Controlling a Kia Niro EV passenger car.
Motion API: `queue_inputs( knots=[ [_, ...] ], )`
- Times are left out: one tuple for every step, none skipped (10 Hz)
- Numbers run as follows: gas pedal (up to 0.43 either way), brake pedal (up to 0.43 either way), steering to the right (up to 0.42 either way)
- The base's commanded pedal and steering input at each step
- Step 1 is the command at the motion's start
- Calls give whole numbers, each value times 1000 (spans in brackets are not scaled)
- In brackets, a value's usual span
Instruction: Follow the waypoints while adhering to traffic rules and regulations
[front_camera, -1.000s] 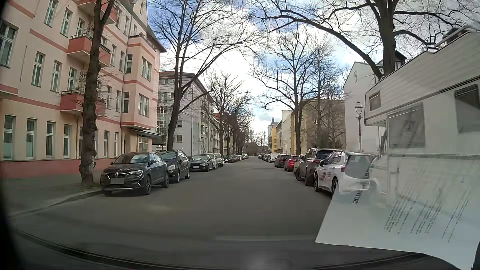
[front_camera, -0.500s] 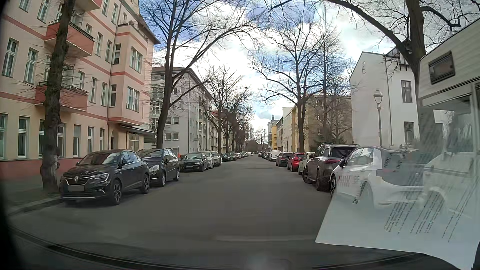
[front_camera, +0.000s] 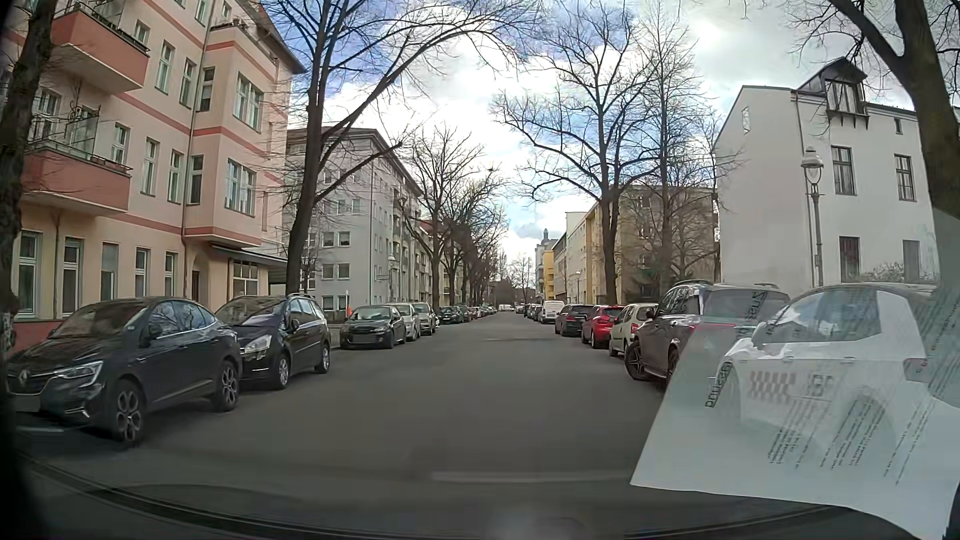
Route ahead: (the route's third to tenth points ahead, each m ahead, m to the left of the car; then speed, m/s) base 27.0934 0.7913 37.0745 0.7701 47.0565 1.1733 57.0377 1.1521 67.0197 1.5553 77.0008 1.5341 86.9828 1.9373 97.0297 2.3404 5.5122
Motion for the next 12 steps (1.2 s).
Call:
queue_inputs(
  knots=[
    [67, 30, 3],
    [67, 30, 5],
    [67, 30, 6],
    [67, 30, 6],
    [59, 30, 6],
    [59, 30, 6],
    [47, 30, 6],
    [47, 30, 7],
    [47, 30, 7],
    [47, 30, 7],
    [47, 30, 7],
    [47, 30, 7]
  ],
)
